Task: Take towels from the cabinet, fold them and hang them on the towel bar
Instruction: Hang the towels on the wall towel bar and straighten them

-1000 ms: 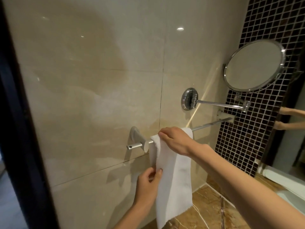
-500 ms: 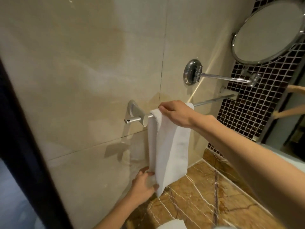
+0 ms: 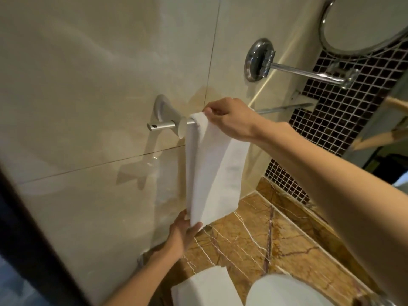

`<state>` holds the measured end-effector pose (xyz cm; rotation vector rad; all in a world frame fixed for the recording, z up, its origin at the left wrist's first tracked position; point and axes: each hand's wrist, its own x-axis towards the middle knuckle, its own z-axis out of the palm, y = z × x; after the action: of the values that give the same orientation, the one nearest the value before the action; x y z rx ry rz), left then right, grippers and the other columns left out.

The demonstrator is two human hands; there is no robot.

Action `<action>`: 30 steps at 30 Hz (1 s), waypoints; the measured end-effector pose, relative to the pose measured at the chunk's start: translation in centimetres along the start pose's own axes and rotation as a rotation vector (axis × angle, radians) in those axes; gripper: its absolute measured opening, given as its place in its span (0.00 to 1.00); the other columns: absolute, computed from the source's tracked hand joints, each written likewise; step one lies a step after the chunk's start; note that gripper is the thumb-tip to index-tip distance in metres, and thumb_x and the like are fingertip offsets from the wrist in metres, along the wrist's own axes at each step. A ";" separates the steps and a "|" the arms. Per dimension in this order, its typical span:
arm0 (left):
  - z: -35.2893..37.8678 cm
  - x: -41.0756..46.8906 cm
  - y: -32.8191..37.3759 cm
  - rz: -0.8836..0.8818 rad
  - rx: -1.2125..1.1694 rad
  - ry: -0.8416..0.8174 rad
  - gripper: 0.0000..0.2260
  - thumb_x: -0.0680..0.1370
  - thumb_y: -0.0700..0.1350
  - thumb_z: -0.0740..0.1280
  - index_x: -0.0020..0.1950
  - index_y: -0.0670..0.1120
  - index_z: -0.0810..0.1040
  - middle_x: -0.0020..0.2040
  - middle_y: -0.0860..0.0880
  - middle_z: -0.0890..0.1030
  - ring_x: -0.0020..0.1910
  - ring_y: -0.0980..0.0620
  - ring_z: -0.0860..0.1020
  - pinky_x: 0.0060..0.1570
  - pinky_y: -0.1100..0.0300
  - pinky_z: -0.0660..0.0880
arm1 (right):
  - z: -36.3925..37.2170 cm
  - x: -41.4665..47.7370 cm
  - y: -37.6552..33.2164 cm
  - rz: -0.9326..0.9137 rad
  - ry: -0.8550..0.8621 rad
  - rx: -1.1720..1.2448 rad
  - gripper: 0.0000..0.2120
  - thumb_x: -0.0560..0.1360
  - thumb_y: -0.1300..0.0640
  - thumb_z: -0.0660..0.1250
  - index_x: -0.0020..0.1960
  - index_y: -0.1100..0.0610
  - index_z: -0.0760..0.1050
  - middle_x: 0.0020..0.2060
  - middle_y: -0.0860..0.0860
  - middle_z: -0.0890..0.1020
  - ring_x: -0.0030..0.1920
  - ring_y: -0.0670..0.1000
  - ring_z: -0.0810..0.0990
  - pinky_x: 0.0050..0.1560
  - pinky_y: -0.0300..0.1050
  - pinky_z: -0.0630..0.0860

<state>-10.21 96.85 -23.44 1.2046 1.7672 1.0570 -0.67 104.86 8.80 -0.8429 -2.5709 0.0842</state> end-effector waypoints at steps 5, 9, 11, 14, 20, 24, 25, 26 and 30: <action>0.6 0.7 -0.2 0.014 -0.003 0.047 0.17 0.78 0.45 0.66 0.63 0.38 0.71 0.53 0.48 0.76 0.55 0.47 0.76 0.48 0.67 0.69 | 0.6 -0.5 0.5 -0.083 0.095 0.017 0.13 0.81 0.57 0.57 0.52 0.63 0.78 0.44 0.57 0.81 0.47 0.58 0.76 0.42 0.47 0.62; 0.6 0.3 -0.6 0.049 0.036 0.076 0.16 0.76 0.46 0.68 0.63 0.44 0.74 0.60 0.43 0.75 0.62 0.43 0.74 0.60 0.54 0.72 | 0.7 -0.6 0.8 -0.114 0.104 0.039 0.13 0.81 0.57 0.57 0.52 0.63 0.78 0.45 0.59 0.82 0.46 0.59 0.77 0.44 0.48 0.64; 0.7 0.3 -1.7 0.121 0.041 0.113 0.15 0.70 0.44 0.70 0.56 0.56 0.78 0.58 0.44 0.77 0.57 0.42 0.78 0.58 0.47 0.76 | 0.5 -0.4 1.0 -0.094 0.081 0.047 0.13 0.81 0.56 0.57 0.52 0.62 0.78 0.44 0.59 0.81 0.46 0.59 0.76 0.41 0.47 0.63; 0.8 0.9 -4.5 0.208 0.195 0.110 0.14 0.69 0.43 0.72 0.54 0.52 0.81 0.55 0.49 0.78 0.51 0.50 0.81 0.54 0.54 0.78 | 0.3 -0.1 1.0 -0.071 0.037 0.054 0.14 0.81 0.55 0.57 0.52 0.62 0.78 0.44 0.59 0.81 0.46 0.58 0.76 0.43 0.46 0.66; 0.3 -0.7 -3.1 0.299 0.227 0.170 0.08 0.77 0.46 0.68 0.55 0.48 0.82 0.50 0.54 0.82 0.45 0.56 0.82 0.46 0.64 0.77 | -0.2 0.1 0.4 -0.014 -0.031 0.058 0.16 0.81 0.54 0.56 0.43 0.64 0.74 0.36 0.60 0.75 0.40 0.57 0.71 0.38 0.46 0.62; 1.0 -1.7 -3.3 0.301 0.113 0.204 0.09 0.78 0.39 0.65 0.55 0.51 0.76 0.46 0.54 0.83 0.43 0.58 0.81 0.48 0.61 0.77 | -0.3 0.0 0.1 0.000 -0.038 0.054 0.16 0.81 0.55 0.56 0.43 0.66 0.73 0.37 0.61 0.74 0.39 0.56 0.69 0.36 0.45 0.62; 1.1 -1.9 -3.2 0.277 0.081 0.209 0.09 0.77 0.38 0.66 0.52 0.52 0.74 0.44 0.54 0.83 0.42 0.59 0.81 0.47 0.59 0.78 | -0.3 0.0 0.1 0.004 -0.044 0.052 0.17 0.81 0.55 0.56 0.42 0.66 0.72 0.35 0.60 0.73 0.39 0.55 0.68 0.35 0.43 0.62; 1.3 -1.8 -3.3 0.265 0.048 0.228 0.11 0.77 0.37 0.66 0.50 0.54 0.71 0.43 0.53 0.82 0.41 0.58 0.81 0.45 0.57 0.78 | -0.4 0.0 0.0 0.008 -0.048 0.051 0.16 0.81 0.56 0.56 0.41 0.66 0.71 0.34 0.58 0.72 0.38 0.54 0.68 0.35 0.41 0.62; 1.3 -1.5 -3.1 0.206 -0.008 0.307 0.16 0.75 0.39 0.69 0.46 0.57 0.65 0.42 0.51 0.82 0.41 0.53 0.81 0.42 0.55 0.77 | -0.3 0.0 -0.1 0.008 -0.042 0.045 0.16 0.81 0.56 0.56 0.40 0.66 0.71 0.34 0.57 0.71 0.38 0.55 0.68 0.36 0.46 0.61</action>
<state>-9.63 95.05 -26.58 1.2948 1.8931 1.4315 -0.54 104.76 9.09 -0.8430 -2.5945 0.1628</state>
